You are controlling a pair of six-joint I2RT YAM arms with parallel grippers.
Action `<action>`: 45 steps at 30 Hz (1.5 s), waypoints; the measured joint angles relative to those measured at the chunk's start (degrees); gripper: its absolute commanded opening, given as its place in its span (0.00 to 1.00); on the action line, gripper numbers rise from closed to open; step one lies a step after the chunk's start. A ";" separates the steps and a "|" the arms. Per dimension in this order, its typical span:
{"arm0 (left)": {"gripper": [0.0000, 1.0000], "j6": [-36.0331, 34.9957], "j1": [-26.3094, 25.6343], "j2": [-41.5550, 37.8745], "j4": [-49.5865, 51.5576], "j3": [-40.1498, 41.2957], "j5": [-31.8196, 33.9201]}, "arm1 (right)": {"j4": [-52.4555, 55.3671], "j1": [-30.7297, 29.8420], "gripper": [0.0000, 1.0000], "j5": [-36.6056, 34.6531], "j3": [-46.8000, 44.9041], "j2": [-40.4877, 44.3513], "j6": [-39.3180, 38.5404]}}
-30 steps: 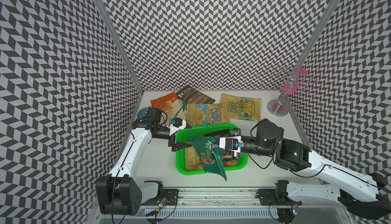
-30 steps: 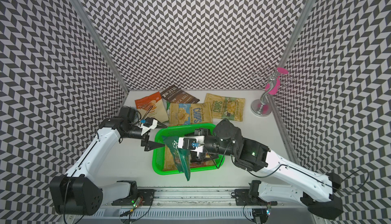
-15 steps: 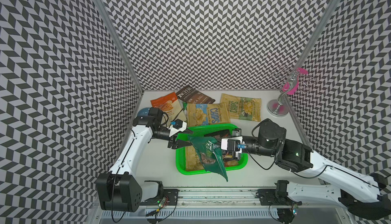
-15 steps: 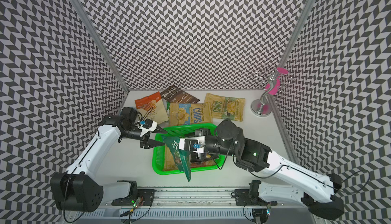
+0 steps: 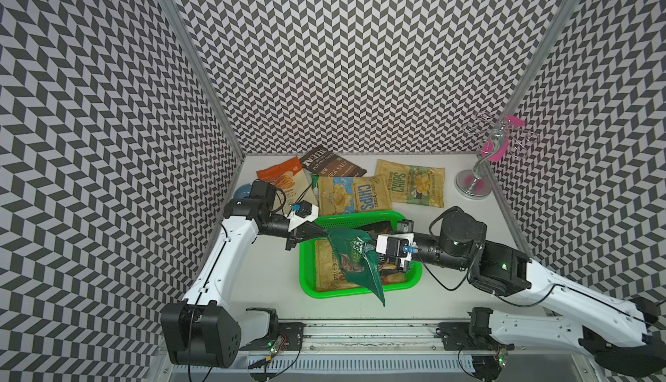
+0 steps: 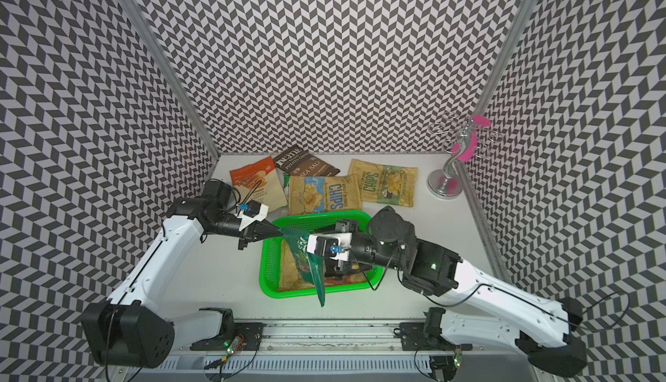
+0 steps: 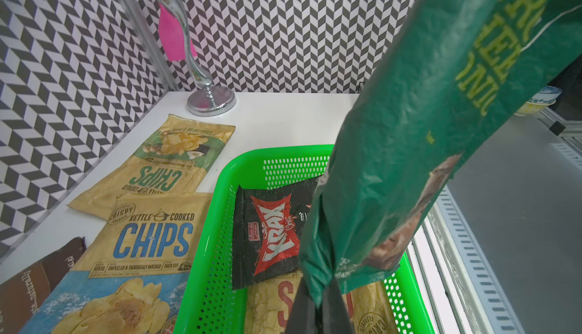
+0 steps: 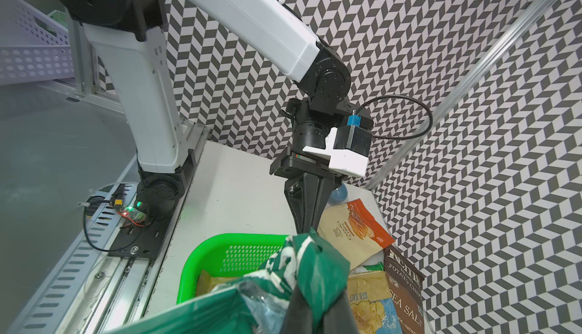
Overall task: Put the potato chips into the basket
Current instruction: Place the potato chip in the basket.
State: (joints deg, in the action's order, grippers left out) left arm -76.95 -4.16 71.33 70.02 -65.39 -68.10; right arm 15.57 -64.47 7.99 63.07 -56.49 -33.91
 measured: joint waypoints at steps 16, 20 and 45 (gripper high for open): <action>0.00 25.49 0.02 -8.02 -18.97 3.39 12.28 | -6.91 0.15 0.00 -18.43 -18.25 2.58 15.69; 0.00 25.64 0.02 -8.46 -18.36 5.29 12.72 | -7.06 0.15 0.00 -22.64 -21.14 2.60 19.15; 0.00 5.60 -0.74 -10.12 2.03 9.68 12.63 | 4.11 0.15 0.00 -26.25 -20.70 2.47 28.50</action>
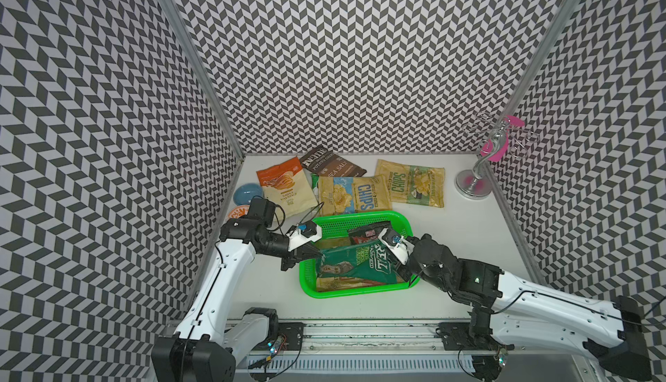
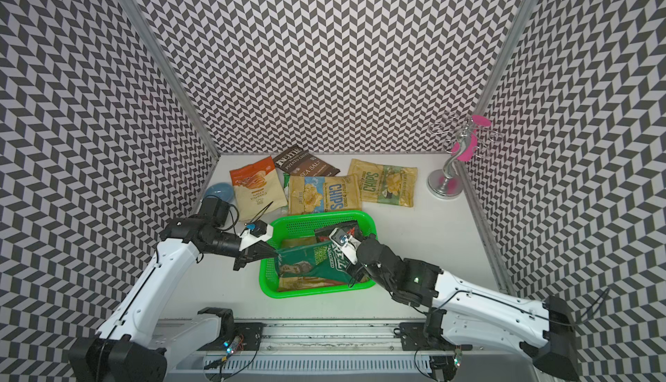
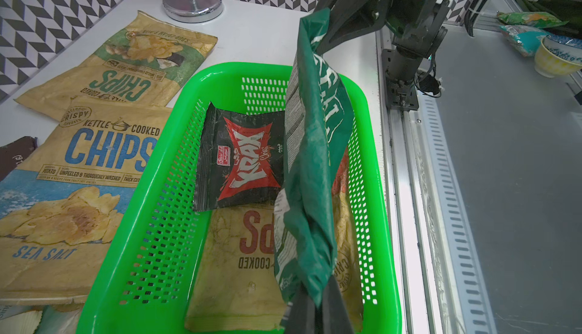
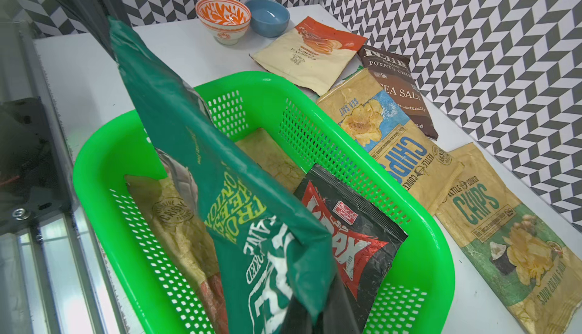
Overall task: Put the potato chips into the basket
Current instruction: Place the potato chip in the basket.
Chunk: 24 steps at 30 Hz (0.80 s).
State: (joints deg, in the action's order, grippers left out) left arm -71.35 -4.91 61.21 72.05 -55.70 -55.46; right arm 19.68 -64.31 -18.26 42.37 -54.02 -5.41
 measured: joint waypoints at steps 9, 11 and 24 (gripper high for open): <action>0.00 -2.10 -0.37 0.00 2.29 -0.31 0.26 | 4.20 0.00 0.00 0.85 1.68 -0.66 2.08; 0.00 -2.32 -0.37 0.00 2.99 -0.70 0.28 | 4.59 0.00 0.00 1.01 2.32 -0.63 2.32; 0.00 0.24 -0.39 1.55 0.15 0.15 1.88 | 4.20 0.13 0.00 0.61 1.53 -2.54 3.50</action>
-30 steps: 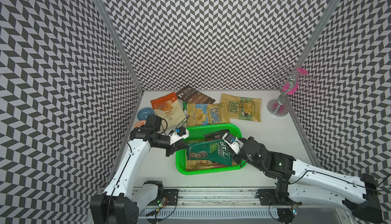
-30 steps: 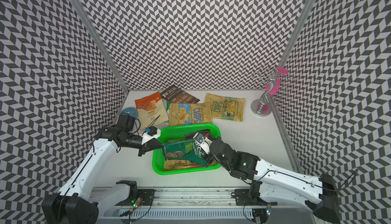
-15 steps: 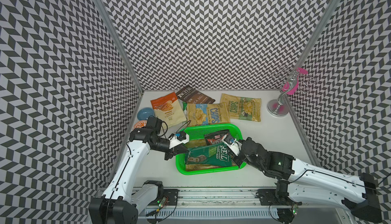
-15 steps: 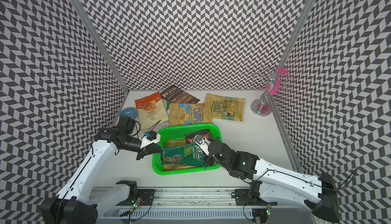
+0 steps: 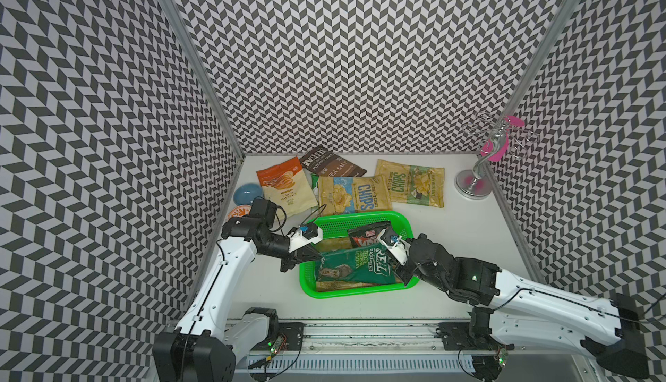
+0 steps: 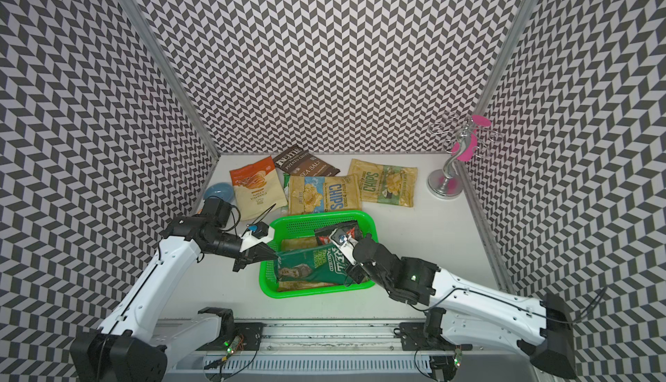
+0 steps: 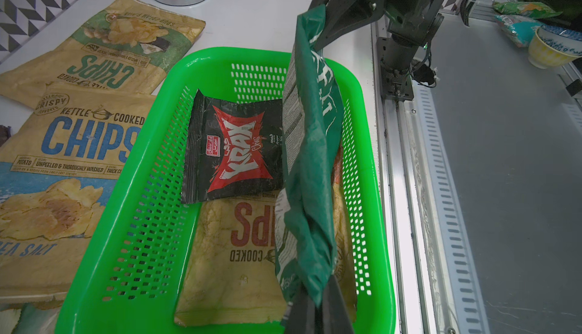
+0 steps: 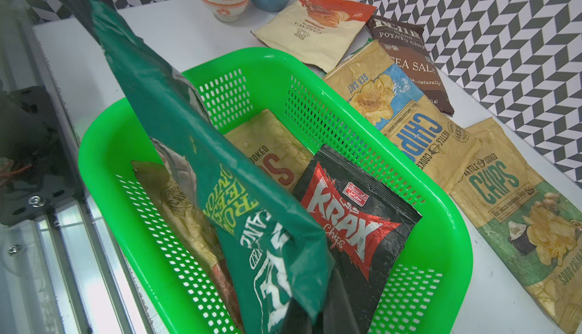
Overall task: Put the potato chips into the basket
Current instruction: Place the potato chip in the basket.
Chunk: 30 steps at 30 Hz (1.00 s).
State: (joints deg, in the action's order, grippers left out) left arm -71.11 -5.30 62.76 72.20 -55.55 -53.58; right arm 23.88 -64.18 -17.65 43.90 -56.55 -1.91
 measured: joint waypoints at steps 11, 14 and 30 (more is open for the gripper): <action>0.47 11.67 -0.28 4.79 -12.04 0.48 3.28 | -1.62 5.64 0.66 -1.97 0.11 -7.50 1.16; 0.56 17.07 0.09 4.70 -17.68 0.61 5.51 | -1.27 8.11 0.76 -2.21 1.09 -8.37 1.62; 0.56 27.71 -1.01 2.82 -34.10 3.37 7.48 | -7.26 13.05 0.78 15.61 9.18 -11.43 9.88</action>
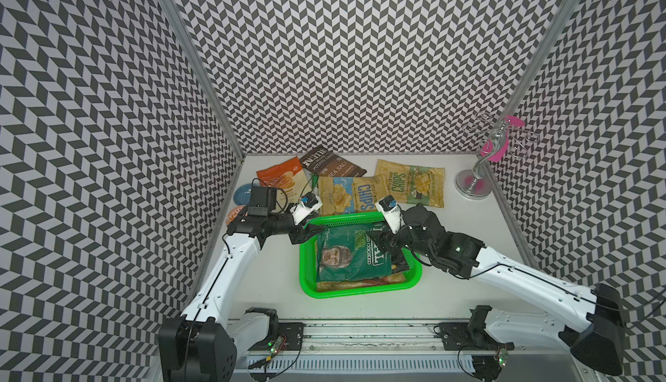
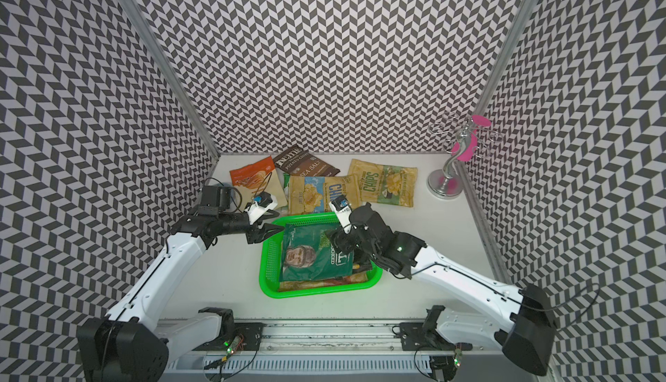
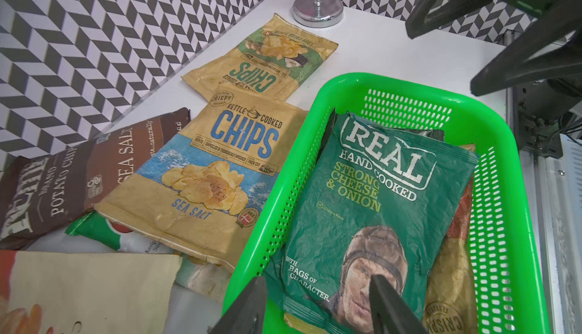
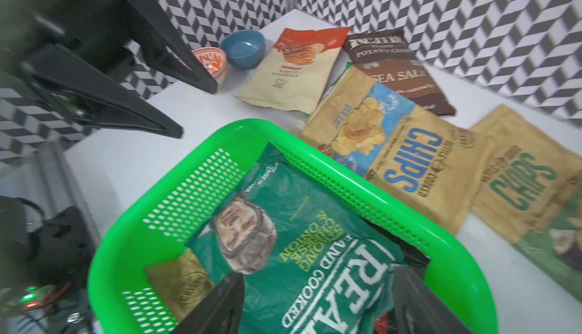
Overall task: Put the potato chips into the basket
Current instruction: Place the potato chip in the basket.
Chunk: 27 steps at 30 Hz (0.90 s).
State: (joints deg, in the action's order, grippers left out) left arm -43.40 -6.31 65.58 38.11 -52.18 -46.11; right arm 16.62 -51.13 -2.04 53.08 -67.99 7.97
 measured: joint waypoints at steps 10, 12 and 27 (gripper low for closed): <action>0.51 2.16 -4.28 4.04 -7.02 6.45 3.89 | -8.17 6.51 0.76 14.05 -2.34 -14.01 9.92; 0.51 2.62 -4.79 4.68 -8.39 7.43 4.81 | -8.35 7.17 0.76 14.10 -2.29 -17.18 10.47; 0.64 8.35 -4.70 -1.79 -11.21 10.29 10.03 | -4.24 7.67 0.76 6.80 -2.23 -17.99 10.25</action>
State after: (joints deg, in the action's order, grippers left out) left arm -35.05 -11.00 63.79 26.89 -41.89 -36.07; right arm 12.38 -43.46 4.75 50.85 -85.97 18.22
